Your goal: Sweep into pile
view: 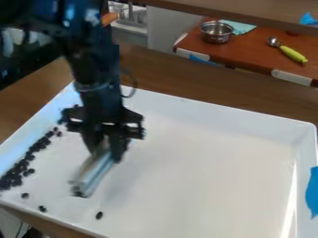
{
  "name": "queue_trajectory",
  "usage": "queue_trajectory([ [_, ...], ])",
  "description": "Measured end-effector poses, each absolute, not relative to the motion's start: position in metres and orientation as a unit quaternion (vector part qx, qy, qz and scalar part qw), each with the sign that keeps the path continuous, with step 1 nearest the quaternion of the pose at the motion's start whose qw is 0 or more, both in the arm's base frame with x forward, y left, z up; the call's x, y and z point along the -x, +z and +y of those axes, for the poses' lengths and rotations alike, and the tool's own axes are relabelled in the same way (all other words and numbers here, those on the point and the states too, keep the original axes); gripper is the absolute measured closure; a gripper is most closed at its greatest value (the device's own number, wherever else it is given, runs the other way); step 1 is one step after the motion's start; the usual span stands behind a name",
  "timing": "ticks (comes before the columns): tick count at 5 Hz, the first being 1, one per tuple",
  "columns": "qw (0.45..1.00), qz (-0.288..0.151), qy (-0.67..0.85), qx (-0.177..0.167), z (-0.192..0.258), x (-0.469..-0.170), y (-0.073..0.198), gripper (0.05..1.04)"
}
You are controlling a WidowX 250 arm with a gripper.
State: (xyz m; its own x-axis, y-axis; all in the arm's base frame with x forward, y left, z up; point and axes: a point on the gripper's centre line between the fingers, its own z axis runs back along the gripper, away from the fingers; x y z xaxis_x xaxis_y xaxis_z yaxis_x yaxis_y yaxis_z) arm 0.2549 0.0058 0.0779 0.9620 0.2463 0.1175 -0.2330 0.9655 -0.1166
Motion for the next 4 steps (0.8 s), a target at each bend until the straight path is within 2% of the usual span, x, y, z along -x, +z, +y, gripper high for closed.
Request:
queue_trajectory([
  [2, 0.988, -0.085, 0.123, 0.031, -0.025, -0.258, 0.057, 0.705],
  [4, 0.983, -0.133, 0.120, 0.028, -0.020, -0.272, 0.054, 0.705],
])
